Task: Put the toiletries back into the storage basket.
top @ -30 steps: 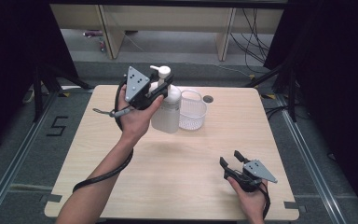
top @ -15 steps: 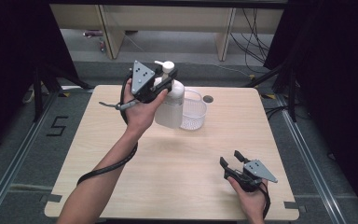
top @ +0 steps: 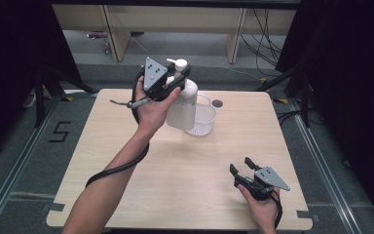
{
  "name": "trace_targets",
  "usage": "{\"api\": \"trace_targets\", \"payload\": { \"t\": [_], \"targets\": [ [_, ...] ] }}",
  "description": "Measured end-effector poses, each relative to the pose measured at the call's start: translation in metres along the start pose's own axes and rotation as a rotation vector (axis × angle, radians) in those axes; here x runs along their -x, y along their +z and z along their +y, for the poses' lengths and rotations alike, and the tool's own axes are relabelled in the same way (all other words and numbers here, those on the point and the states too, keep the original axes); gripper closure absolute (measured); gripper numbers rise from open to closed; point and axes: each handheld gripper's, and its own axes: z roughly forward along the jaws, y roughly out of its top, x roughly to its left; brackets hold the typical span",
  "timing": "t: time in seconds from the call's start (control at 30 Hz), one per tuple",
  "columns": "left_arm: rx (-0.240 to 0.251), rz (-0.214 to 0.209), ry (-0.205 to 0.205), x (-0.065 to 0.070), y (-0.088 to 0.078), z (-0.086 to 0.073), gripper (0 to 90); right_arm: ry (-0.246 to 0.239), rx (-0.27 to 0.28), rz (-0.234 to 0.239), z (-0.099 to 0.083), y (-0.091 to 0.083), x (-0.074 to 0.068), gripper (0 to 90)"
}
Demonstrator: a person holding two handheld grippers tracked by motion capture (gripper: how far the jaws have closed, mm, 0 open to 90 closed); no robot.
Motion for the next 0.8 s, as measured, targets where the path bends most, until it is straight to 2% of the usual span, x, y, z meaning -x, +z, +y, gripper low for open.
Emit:
{"api": "trace_targets", "payload": {
  "t": [0.43,0.47,0.6,0.8],
  "targets": [
    [0.01,-0.015,0.003,0.004,0.014,0.005,59.5,0.006,0.002,0.002,0.0,0.0,0.0,34.2],
    [0.012,-0.016,0.003,0.005,0.015,0.005,59.5,-0.005,0.006,0.0,0.0,0.0,0.001,34.2],
    [0.017,-0.023,0.004,0.006,0.02,0.007,59.5,0.003,0.003,0.002,0.0,0.0,0.0,34.2],
    [0.012,-0.032,0.009,0.01,0.028,0.007,59.5,-0.01,0.003,-0.002,0.0,0.0,0.001,34.2]
  ]
}}
